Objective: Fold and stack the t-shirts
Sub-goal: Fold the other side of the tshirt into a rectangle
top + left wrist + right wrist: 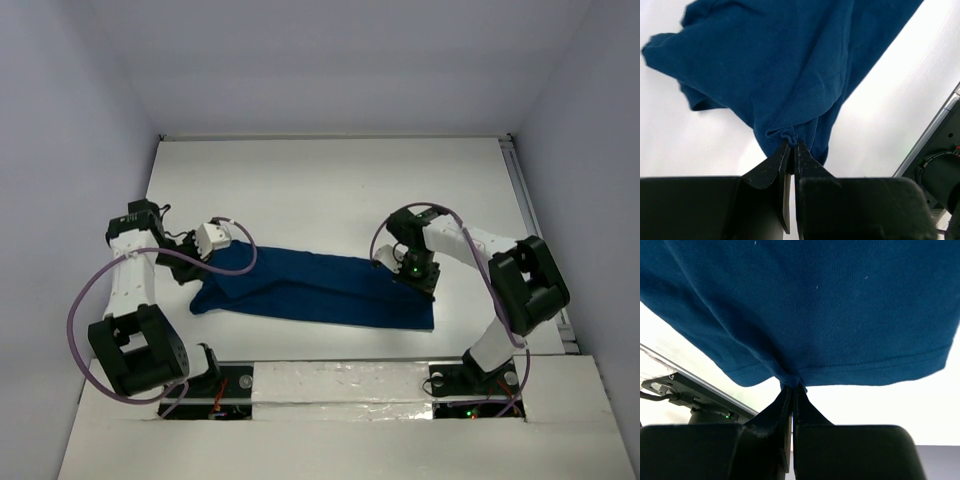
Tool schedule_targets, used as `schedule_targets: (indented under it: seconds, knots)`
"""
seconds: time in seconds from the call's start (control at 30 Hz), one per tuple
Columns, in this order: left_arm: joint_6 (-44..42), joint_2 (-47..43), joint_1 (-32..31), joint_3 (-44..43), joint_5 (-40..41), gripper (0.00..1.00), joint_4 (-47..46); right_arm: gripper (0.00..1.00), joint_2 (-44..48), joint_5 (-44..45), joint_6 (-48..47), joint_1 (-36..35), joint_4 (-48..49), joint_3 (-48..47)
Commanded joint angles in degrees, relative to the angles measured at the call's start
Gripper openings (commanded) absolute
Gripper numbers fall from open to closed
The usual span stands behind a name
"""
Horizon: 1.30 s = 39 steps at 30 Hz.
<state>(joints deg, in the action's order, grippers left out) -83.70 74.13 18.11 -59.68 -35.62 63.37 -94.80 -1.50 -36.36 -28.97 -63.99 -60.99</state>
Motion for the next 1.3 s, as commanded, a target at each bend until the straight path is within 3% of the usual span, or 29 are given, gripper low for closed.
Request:
schedule_targets:
  seconds: [0.0, 0.1, 0.23, 0.53, 0.57, 0.6, 0.73, 0.8, 0.97, 1.1, 1.17, 1.27]
  knots:
    - [-2.3, 1.0, 0.2, 2.6, 0.8, 0.0, 2.1, 0.0, -1.4, 0.2, -1.4, -1.0, -2.7, -1.0]
    - [-3.2, 2.1, -1.1, 5.0, 2.3, 0.0, 2.1, 0.0, -2.3, 0.7, -1.4, -1.0, -2.6, -1.1]
    - [-2.7, 6.1, -1.6, 5.5, 0.3, 0.11, 2.2, 0.0, -3.9, 1.2, -1.2, -1.5, -2.3, -1.5]
    - [-1.7, 17.7, -2.8, 2.8, -0.1, 0.2, 2.0, 0.04, -5.0, 1.2, -1.5, -2.1, -2.0, -1.8]
    - [-1.5, 18.5, -2.8, 2.5, 0.0, 0.22, 1.9, 0.07, -4.9, 1.2, -1.6, -2.1, -2.0, -1.8]
    - [-1.6, 19.6, -2.8, 1.9, -0.1, 0.24, 2.0, 0.19, -4.8, 1.2, -1.7, -2.1, -2.1, -1.8]
    - [-1.6, 20.4, -2.8, -1.0, -2.3, 0.3, 1.8, 0.26, -2.8, 1.1, -2.0, -2.1, -2.7, -3.4]
    - [-1.0, 19.2, -2.8, -3.5, -4.7, 0.42, 1.8, 0.28, -1.4, 0.5, -2.3, -2.1, -3.5, -4.2]
    - [0.8, 16.8, -2.8, -7.4, -7.2, 0.49, 1.9, 0.41, 1.8, 0.2, -2.7, -2.1, -4.7, -6.3]
    - [1.5, 15.3, -2.8, -8.3, -7.6, 0.58, 1.9, 0.44, 3.7, -0.8, -3.2, -2.1, -5.5, -8.0]
    - [1.3, 15.2, -2.8, -8.1, -8.8, 0.58, 1.9, 0.47, 4.0, -2.2, -3.6, -2.1, -5.4, -8.8]
    - [1.5, 17.4, -2.8, -7.6, -11.8, 0.45, 1.9, 0.33, 3.0, -3.9, -2.9, -2.1, -2.9, -11.2]
